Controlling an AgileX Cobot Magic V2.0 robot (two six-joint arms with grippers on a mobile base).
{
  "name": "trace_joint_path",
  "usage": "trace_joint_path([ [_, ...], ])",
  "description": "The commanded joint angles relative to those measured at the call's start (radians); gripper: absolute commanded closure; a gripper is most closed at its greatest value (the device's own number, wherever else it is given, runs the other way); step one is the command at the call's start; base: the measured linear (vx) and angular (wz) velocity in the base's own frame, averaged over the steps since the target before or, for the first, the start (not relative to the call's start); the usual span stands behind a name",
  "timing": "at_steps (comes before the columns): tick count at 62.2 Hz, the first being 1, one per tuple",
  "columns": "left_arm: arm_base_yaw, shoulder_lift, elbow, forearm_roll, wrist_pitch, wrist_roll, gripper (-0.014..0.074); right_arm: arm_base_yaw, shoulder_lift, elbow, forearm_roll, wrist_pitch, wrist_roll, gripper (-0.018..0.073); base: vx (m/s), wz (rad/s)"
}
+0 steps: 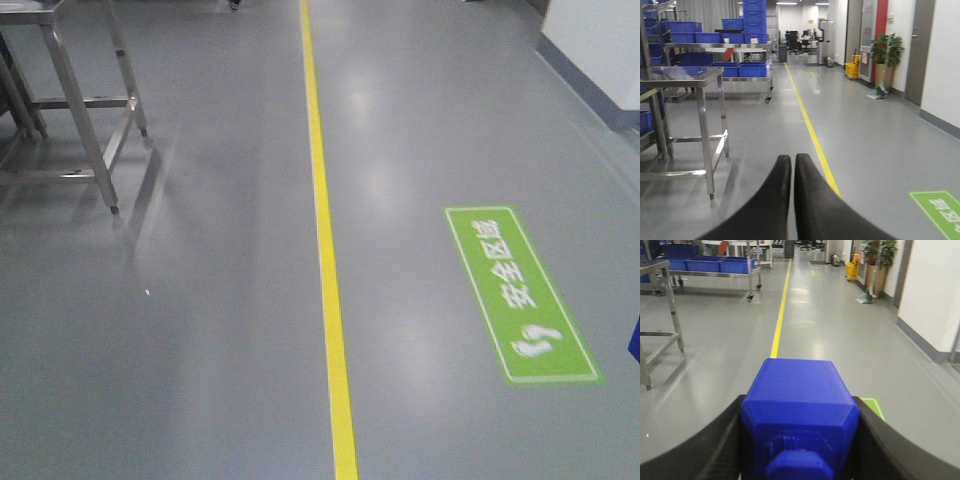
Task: Pour parts from conveyor to right shelf
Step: 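Drive the base away from the conveyor holding the block, then drive along the yellow floor line toward the bin shelves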
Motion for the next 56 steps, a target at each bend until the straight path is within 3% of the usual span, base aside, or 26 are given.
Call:
trace_joint_path([
  [1,-0.001,-0.011,0.030,0.000,-0.073,-0.009,0.0603,0.001,0.009,-0.031,-0.003,-0.078,-0.006,0.0568,0.74,0.29],
  [23,-0.001,-0.011,0.030,0.000,-0.073,-0.009,0.0603,0.002,0.009,-0.031,-0.003,-0.077,-0.006,0.0568,0.76,0.17],
  [56,-0.001,-0.011,0.030,0.000,-0.073,-0.009,0.0603,0.001,0.009,-0.031,-0.003,-0.077,-0.006,0.0568,0.84,-0.11],
])
